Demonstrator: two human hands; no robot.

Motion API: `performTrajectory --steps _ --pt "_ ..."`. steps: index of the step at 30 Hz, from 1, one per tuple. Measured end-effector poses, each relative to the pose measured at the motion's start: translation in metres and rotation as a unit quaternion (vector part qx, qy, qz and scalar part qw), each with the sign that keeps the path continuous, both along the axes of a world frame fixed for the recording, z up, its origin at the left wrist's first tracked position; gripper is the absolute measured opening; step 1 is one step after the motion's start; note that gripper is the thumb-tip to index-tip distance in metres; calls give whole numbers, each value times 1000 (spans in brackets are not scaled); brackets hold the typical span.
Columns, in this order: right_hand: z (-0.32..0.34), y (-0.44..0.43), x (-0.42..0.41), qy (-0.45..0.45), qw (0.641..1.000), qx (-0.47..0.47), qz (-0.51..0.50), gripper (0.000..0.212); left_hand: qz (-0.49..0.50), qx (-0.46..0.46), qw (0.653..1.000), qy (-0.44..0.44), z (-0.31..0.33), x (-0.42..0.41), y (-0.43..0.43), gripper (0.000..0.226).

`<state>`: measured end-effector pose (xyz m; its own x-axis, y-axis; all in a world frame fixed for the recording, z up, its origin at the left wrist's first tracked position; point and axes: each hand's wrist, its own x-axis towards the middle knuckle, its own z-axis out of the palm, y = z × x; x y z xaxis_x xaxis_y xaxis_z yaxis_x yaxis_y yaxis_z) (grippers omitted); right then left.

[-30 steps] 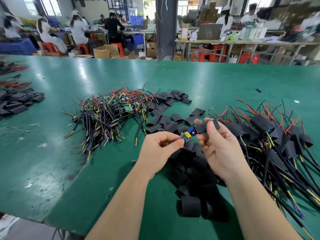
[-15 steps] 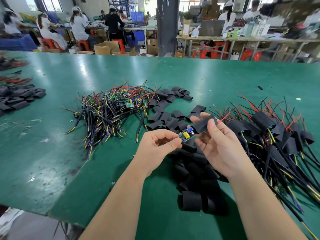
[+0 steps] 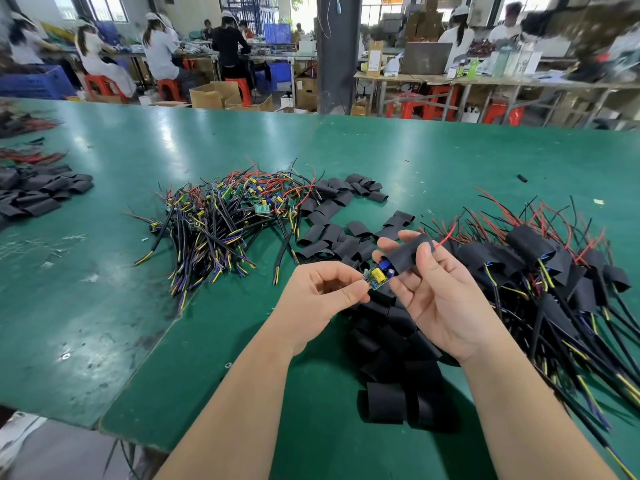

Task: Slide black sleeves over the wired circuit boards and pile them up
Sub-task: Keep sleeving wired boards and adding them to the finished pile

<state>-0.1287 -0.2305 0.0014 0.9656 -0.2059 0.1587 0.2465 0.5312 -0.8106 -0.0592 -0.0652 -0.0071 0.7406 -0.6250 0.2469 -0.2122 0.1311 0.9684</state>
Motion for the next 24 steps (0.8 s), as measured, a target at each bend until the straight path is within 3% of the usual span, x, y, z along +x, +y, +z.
performTrajectory --steps 5,12,19,24 --pt "-2 0 1 22 995 -89 -25 22 14 -16 1000 8 0 1 1 25" --pt "0 0 -2 -12 997 -76 31 25 -18 -7 1000 17 1 -1 2 21" --pt "0 3 -2 60 996 -67 11 25 -49 9 999 14 1 -1 4 32" --pt "1 1 -4 20 999 -22 33 23 -62 26 998 11 2 -1 6 25"
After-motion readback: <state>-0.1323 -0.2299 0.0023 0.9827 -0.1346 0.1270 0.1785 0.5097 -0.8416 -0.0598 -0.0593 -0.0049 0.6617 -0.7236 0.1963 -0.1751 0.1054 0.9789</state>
